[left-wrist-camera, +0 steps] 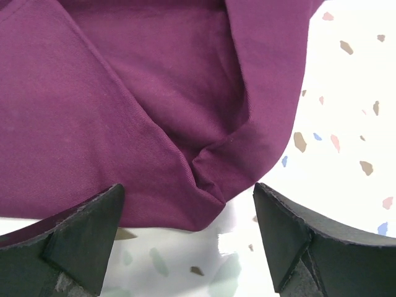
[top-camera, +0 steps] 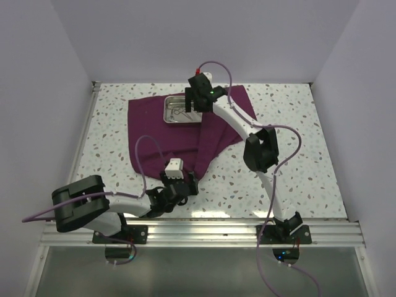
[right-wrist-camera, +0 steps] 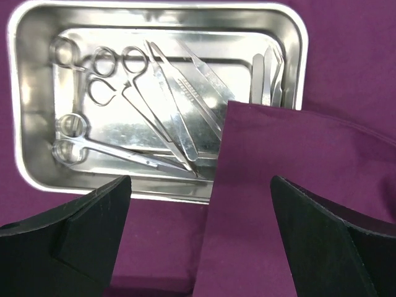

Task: Open and lay out the surgical kit
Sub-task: Open the surgical kit at the center of the board.

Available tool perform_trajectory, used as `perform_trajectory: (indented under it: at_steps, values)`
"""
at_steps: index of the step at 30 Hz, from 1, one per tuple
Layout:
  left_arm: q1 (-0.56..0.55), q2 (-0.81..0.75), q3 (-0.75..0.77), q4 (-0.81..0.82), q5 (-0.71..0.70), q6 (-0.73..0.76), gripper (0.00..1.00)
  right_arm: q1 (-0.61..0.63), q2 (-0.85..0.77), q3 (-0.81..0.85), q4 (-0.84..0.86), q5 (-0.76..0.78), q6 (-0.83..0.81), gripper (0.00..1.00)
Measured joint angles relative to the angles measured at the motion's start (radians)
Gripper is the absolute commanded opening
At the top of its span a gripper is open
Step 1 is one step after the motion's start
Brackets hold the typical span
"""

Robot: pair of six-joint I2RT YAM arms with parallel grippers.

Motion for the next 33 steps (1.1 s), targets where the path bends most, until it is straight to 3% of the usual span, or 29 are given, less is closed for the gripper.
perform_trajectory:
  at_steps: [8, 12, 18, 19, 21, 22, 23, 33]
  values:
    - [0.001, 0.047, -0.013, 0.14, 0.055, 0.003, 0.87, 0.026, 0.097, 0.046, -0.08, 0.131, -0.035, 0.83]
    - [0.001, 0.056, -0.022, 0.186, 0.084, 0.004, 0.87, 0.026, 0.116, 0.051, -0.095, 0.161, -0.042, 0.7]
    - [0.002, 0.085, -0.028, 0.253, 0.114, 0.003, 0.86, 0.026, 0.142, 0.073, -0.097, 0.187, -0.053, 0.34]
    - [0.002, 0.093, -0.028, 0.268, 0.119, 0.003, 0.86, 0.026, 0.142, 0.073, -0.098, 0.188, -0.052, 0.24]
    - [0.002, 0.107, -0.028, 0.293, 0.127, 0.003, 0.86, 0.026, 0.143, 0.073, -0.098, 0.189, -0.051, 0.17]
    - [0.002, 0.115, -0.028, 0.306, 0.129, 0.003, 0.86, 0.026, 0.143, 0.074, -0.097, 0.191, -0.05, 0.07]
    - [0.002, 0.123, -0.027, 0.32, 0.132, 0.003, 0.85, 0.026, 0.143, 0.076, -0.097, 0.192, -0.054, 0.02]
    - [0.002, 0.185, 0.002, 0.386, 0.159, 0.003, 0.84, 0.026, 0.109, 0.023, -0.081, 0.239, -0.049, 0.0]
